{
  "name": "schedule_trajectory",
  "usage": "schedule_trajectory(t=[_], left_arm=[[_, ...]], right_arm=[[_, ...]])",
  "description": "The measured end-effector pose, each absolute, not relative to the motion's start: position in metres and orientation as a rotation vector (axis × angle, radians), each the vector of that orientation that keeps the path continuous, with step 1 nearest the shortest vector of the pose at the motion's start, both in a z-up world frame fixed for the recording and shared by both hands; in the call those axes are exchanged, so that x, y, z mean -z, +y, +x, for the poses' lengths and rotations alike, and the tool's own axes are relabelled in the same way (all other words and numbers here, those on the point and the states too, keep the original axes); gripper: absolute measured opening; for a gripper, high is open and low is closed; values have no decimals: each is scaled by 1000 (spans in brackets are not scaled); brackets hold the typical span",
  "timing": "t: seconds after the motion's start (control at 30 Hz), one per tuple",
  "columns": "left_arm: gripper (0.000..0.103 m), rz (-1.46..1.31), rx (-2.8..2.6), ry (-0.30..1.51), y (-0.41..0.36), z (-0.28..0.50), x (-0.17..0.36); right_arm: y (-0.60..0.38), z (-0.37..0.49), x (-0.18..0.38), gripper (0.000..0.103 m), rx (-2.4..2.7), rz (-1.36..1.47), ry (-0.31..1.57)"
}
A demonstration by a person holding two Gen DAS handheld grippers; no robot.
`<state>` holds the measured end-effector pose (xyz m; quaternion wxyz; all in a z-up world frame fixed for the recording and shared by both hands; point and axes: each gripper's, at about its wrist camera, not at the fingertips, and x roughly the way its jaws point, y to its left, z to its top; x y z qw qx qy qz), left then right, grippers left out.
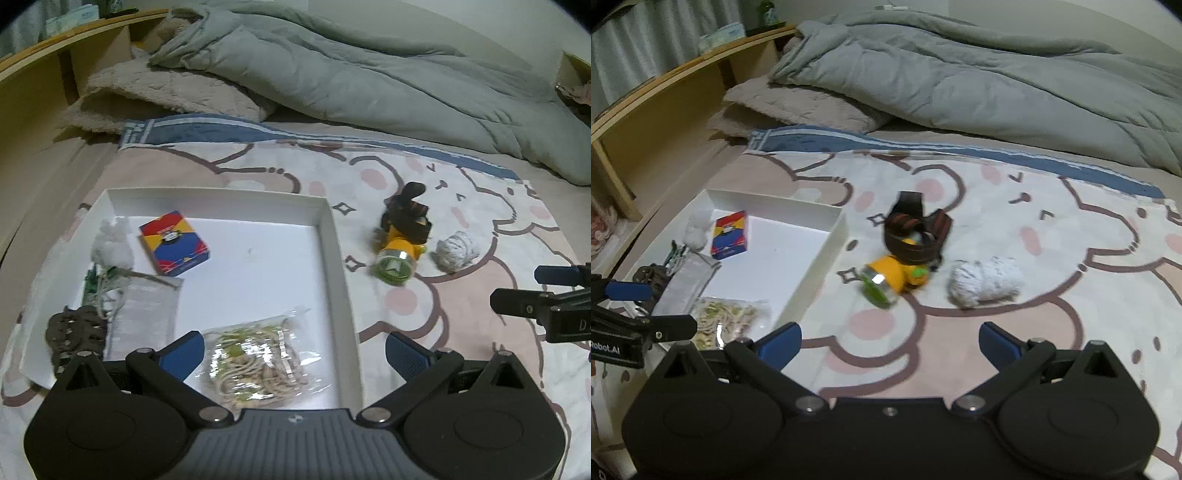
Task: Organize objects
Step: 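Withdraw both tools from the tray toward the headlamp and white cloth roll, then grasp the yellow headlamp with the left gripper while the right gripper grasps the white cloth roll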
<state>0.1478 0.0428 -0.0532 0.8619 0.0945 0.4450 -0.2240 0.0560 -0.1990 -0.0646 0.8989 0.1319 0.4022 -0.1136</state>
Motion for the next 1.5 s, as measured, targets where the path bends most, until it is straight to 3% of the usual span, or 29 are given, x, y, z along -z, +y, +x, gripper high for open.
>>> schedule_trajectory(t=[0.83,1.5], left_arm=[[103,262,562,889,-40,131,59],[102,250,692,786,-77,158,61]], right_arm=[[-269,-2,65,103,391,318,816],[-301,24,93,103,514,267,697]])
